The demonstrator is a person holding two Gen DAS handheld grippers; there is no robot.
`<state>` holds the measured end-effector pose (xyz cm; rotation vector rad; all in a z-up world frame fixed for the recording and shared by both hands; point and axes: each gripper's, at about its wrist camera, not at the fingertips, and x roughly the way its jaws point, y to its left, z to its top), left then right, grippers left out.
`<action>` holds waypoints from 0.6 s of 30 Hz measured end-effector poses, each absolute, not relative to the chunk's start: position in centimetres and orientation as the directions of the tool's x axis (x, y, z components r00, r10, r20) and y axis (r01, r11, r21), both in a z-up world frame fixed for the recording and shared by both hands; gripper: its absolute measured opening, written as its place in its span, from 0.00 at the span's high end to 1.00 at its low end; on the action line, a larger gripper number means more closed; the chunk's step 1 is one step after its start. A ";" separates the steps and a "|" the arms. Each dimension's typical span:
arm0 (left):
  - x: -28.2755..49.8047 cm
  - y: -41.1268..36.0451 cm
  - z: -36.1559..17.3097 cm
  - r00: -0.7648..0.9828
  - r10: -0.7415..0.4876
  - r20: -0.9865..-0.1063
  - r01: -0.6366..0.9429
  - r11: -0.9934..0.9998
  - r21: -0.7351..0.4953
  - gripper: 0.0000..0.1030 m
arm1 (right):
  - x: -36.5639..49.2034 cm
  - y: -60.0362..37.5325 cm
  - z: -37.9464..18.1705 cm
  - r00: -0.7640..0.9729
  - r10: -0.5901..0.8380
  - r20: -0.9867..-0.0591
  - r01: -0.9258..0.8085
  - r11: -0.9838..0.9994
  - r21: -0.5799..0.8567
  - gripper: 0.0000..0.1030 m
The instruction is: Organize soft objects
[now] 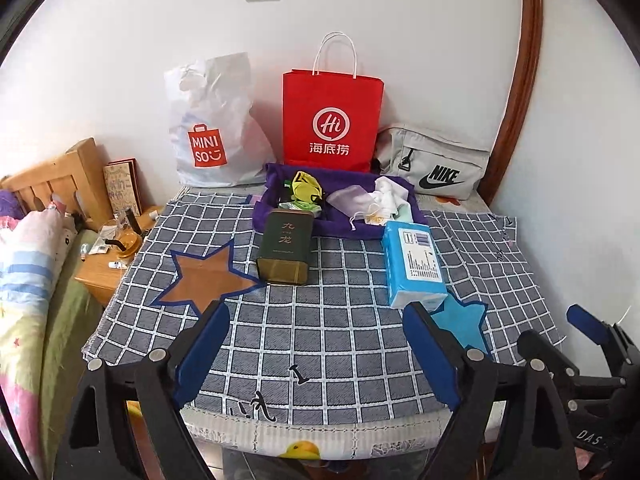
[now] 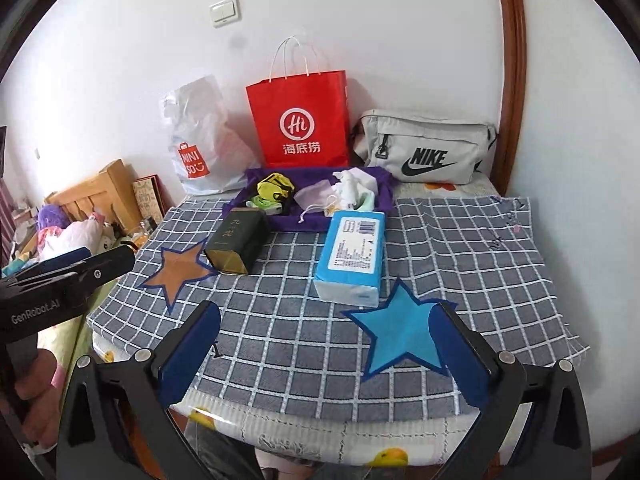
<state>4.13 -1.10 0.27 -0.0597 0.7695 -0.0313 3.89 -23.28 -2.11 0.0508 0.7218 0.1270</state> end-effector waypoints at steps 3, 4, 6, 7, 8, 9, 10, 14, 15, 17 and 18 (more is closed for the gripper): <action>3.6 -1.2 0.1 0.717 -0.060 -0.695 0.014 0.997 -0.071 0.15 | 3.0 -23.5 -1.9 0.751 0.124 -0.648 -0.091 0.992 0.085 0.00; 3.5 -1.2 0.2 0.717 -0.061 -0.695 0.016 0.997 -0.070 0.15 | 2.9 -23.7 -1.8 0.753 0.126 -0.646 -0.090 0.992 0.088 0.00; 3.1 -1.2 0.2 0.719 -0.063 -0.692 0.019 0.997 -0.071 0.15 | 2.5 -23.8 -1.6 0.755 0.125 -0.643 -0.086 0.992 0.092 0.00; 3.0 -1.2 0.3 0.719 -0.066 -0.692 0.021 0.997 -0.072 0.15 | 2.4 -23.9 -1.5 0.757 0.124 -0.641 -0.085 0.992 0.092 0.00; 2.9 -1.2 0.3 0.720 -0.068 -0.691 0.024 0.997 -0.074 0.15 | 2.2 -24.0 -1.5 0.759 0.123 -0.640 -0.083 0.992 0.092 0.00; 2.8 -1.2 0.4 0.721 -0.069 -0.690 0.024 0.997 -0.074 0.15 | 2.0 -24.0 -1.4 0.760 0.124 -0.638 -0.083 0.992 0.094 0.00; 2.8 -1.3 0.4 0.721 -0.067 -0.690 0.023 0.997 -0.073 0.15 | 2.0 -24.1 -1.4 0.761 0.124 -0.637 -0.082 0.992 0.096 0.00; 2.4 -1.3 0.6 0.724 -0.073 -0.686 0.031 0.997 -0.074 0.15 | 1.7 -23.9 -1.2 0.762 0.129 -0.634 -0.083 0.991 0.102 0.00; 2.3 -1.4 0.7 0.725 -0.073 -0.685 0.031 0.997 -0.074 0.15 | 1.6 -23.9 -1.2 0.763 0.129 -0.633 -0.084 0.991 0.101 0.00; 2.3 -1.4 0.7 0.726 -0.074 -0.684 0.031 0.997 -0.075 0.15 | 1.5 -23.8 -1.2 0.763 0.131 -0.633 -0.087 0.991 0.100 0.00; 2.2 -1.4 0.8 0.727 -0.075 -0.683 0.033 0.997 -0.074 0.15 | 1.5 -23.8 -1.2 0.763 0.132 -0.633 -0.088 0.991 0.100 0.00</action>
